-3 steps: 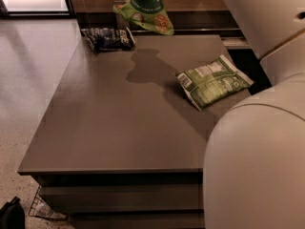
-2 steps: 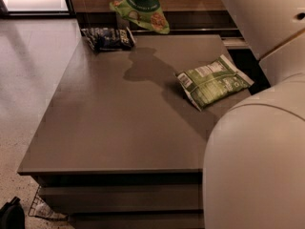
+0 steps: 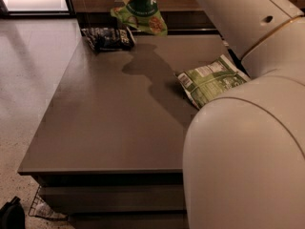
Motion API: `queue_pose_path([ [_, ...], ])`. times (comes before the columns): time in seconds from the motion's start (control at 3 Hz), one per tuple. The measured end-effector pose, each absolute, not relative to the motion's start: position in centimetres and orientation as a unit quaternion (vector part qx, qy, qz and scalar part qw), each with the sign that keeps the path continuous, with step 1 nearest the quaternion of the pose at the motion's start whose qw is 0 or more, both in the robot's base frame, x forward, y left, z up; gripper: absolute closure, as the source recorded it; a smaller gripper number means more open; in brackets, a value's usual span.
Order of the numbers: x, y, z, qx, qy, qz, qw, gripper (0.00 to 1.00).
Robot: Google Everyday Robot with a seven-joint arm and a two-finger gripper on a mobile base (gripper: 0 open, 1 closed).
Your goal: Move green rice chip bag near blue chip bag
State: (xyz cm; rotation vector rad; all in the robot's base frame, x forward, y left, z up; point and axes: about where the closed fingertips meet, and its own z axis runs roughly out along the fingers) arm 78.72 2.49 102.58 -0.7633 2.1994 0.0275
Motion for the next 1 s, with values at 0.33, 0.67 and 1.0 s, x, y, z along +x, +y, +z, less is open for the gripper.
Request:
queue_pose_path([
  [0.33,80.9,2.3,100.7,-0.278,0.876,-0.039,0.393,1.00],
  [0.67,82.5,1.0,99.1,-0.248,0.884,-0.095,0.385,1.00],
  [1.0,83.6,0.3,96.8,-0.226,0.896,-0.069,0.376,1.00],
])
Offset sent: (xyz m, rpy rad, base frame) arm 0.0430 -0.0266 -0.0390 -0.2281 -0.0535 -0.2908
